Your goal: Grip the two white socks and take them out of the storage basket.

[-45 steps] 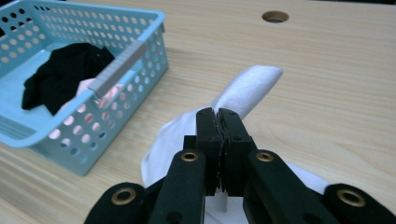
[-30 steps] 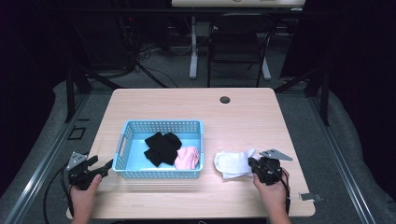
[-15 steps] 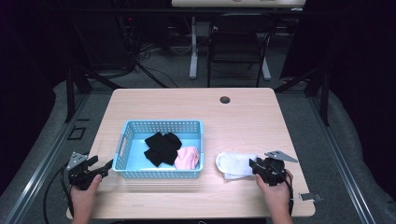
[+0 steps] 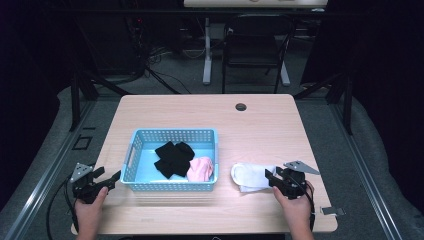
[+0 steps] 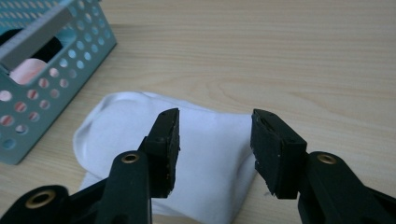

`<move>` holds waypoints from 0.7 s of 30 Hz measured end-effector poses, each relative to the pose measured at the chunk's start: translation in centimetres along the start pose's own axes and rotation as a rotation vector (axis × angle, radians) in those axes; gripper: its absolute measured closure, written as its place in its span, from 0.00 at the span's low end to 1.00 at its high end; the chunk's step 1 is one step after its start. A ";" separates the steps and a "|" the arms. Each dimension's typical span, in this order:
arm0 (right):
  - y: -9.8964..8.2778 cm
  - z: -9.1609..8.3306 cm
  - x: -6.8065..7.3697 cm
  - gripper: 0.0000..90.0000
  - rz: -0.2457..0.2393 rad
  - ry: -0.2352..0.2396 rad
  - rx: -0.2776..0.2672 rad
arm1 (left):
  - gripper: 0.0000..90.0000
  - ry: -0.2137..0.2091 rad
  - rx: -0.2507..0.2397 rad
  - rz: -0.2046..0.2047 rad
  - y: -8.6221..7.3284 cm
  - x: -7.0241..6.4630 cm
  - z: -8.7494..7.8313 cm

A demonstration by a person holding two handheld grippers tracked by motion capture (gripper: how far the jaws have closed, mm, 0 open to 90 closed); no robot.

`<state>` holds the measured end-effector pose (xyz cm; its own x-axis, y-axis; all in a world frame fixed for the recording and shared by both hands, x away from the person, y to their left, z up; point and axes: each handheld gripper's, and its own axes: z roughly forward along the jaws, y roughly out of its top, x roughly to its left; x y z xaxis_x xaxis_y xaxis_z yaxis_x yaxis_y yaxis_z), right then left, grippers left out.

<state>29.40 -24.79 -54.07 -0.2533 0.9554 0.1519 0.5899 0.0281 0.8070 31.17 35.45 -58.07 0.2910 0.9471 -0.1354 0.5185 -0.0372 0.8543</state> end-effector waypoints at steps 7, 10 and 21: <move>0.8 -0.8 1.4 0.53 -0.042 0.044 -0.035 | 0.28 0.001 0.001 0.001 0.0 0.1 -0.1; 1.0 -1.0 1.9 0.53 -0.061 0.059 -0.040 | 0.28 0.001 0.002 0.000 0.0 0.0 -0.1; 0.7 -1.3 3.2 0.57 -0.101 0.114 -0.005 | 0.28 0.001 0.001 0.001 0.0 0.0 0.0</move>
<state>27.98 -22.15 -52.29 -0.3965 0.9084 0.1331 0.5531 0.1206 0.8244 31.15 35.46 -58.06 0.2905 0.9475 -0.1340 0.5186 -0.0382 0.8541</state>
